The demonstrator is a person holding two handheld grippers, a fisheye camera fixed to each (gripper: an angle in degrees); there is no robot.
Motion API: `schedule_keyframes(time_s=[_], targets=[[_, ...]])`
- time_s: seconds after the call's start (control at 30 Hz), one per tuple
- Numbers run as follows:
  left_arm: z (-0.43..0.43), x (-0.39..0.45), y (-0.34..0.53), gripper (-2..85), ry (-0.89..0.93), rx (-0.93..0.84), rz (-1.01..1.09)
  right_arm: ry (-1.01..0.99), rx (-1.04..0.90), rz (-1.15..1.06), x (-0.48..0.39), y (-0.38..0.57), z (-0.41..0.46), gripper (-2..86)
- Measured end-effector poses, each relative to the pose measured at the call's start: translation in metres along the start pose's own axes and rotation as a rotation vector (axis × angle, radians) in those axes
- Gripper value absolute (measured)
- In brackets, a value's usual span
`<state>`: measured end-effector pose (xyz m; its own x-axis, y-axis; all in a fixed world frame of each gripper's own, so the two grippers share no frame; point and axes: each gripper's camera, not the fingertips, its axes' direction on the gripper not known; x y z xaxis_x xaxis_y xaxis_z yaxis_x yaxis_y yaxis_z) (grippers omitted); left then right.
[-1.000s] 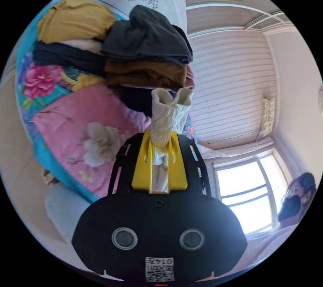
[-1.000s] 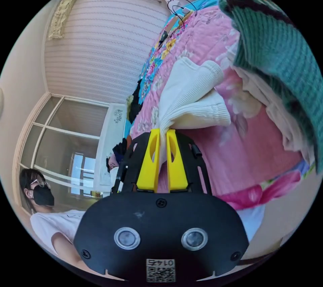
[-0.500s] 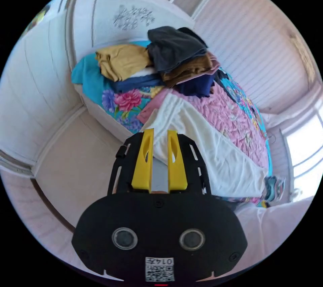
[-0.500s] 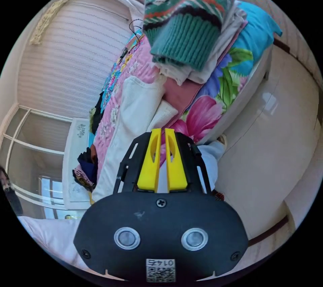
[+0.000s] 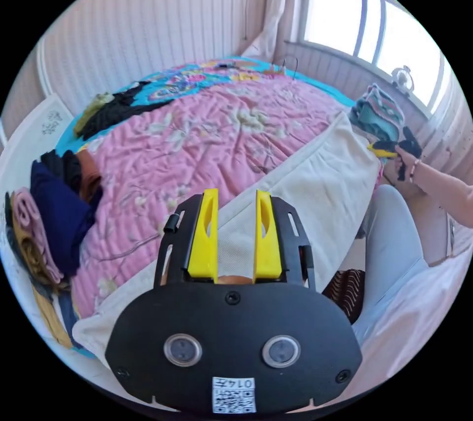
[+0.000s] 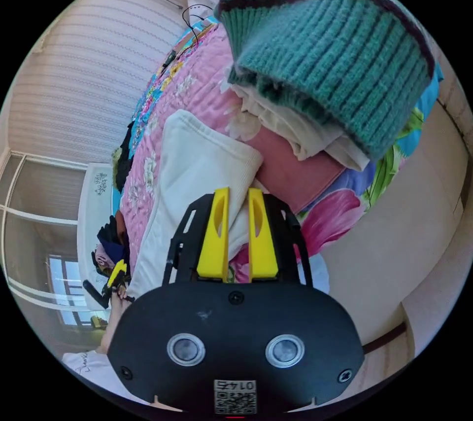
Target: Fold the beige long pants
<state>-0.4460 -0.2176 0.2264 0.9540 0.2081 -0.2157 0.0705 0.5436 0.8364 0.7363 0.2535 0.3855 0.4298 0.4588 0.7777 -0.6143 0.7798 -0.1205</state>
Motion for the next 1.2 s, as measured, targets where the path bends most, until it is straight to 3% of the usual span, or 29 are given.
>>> schedule_keyframes(time_s=[0.1, 0.17, 0.27, 0.33, 0.4, 0.6, 0.77, 0.97, 1.2], targets=[[0.064, 0.018, -0.028, 9.3, -0.012, -0.203, -0.029, -0.186, 0.070, -0.085, -0.014, 0.012, -0.048, 1.2], [0.075, 0.023, -0.036, 8.4, 0.013, -0.202, -0.039, -0.238, 0.137, -0.193, -0.028, 0.032, -0.082, 0.8], [0.087, 0.032, -0.044, 7.1, 0.034, -0.198, -0.028, -0.116, 0.173, -0.256, -0.028, 0.063, -0.105, 0.7], [0.093, 0.036, -0.049, 5.4, 0.049, -0.192, -0.024, -0.036, 0.075, -0.155, -0.001, 0.065, -0.088, 1.4], [0.098, 0.039, -0.058, 1.9, 0.065, -0.189, -0.031, -0.059, 0.004, -0.004, 0.037, 0.071, -0.075, 2.1], [0.066, 0.036, -0.073, -0.9, 0.136, -0.048, -0.039, -0.130, 0.066, 0.112, 0.071, 0.097, -0.079, 6.9], [0.043, 0.013, -0.076, -0.9, 0.116, 0.046, -0.125, -0.118, 0.070, 0.080, 0.067, 0.100, -0.084, 7.6], [0.114, 0.002, -0.085, 1.0, 0.159, -0.187, -0.203, -0.117, -0.001, 0.062, 0.057, 0.096, -0.069, 8.9], [0.094, 0.003, -0.090, 4.2, 0.139, -0.096, -0.200, -0.086, 0.009, -0.070, 0.026, 0.081, -0.052, 12.5]])
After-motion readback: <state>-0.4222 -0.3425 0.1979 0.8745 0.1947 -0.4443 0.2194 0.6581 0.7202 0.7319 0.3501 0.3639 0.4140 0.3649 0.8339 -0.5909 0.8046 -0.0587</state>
